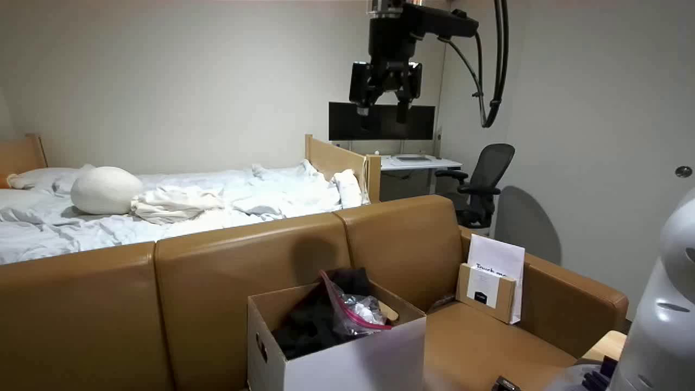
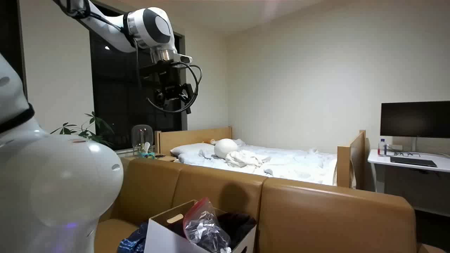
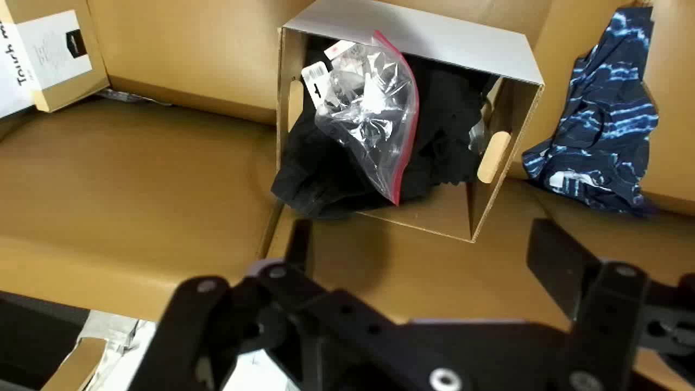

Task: Remove the clear plastic from the box and place it on the sofa.

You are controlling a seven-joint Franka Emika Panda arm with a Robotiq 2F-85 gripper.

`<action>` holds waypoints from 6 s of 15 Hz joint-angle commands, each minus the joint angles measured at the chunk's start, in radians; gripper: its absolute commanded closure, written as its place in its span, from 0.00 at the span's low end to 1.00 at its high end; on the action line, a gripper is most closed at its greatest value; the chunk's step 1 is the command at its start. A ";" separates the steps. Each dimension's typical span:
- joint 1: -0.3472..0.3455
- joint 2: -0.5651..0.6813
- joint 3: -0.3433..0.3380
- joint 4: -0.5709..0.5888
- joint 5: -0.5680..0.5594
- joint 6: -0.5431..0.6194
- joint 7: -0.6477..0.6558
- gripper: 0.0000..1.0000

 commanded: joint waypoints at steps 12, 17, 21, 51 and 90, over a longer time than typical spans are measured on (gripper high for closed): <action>-0.053 0.231 0.114 0.202 -0.128 -0.044 0.274 0.00; -0.027 0.518 0.087 0.367 -0.124 -0.016 0.456 0.00; 0.007 0.701 0.007 0.416 -0.005 -0.040 0.422 0.00; 0.107 1.524 -0.231 0.901 0.163 0.014 0.502 0.80; -0.304 0.511 -0.478 0.136 0.273 0.197 0.959 1.00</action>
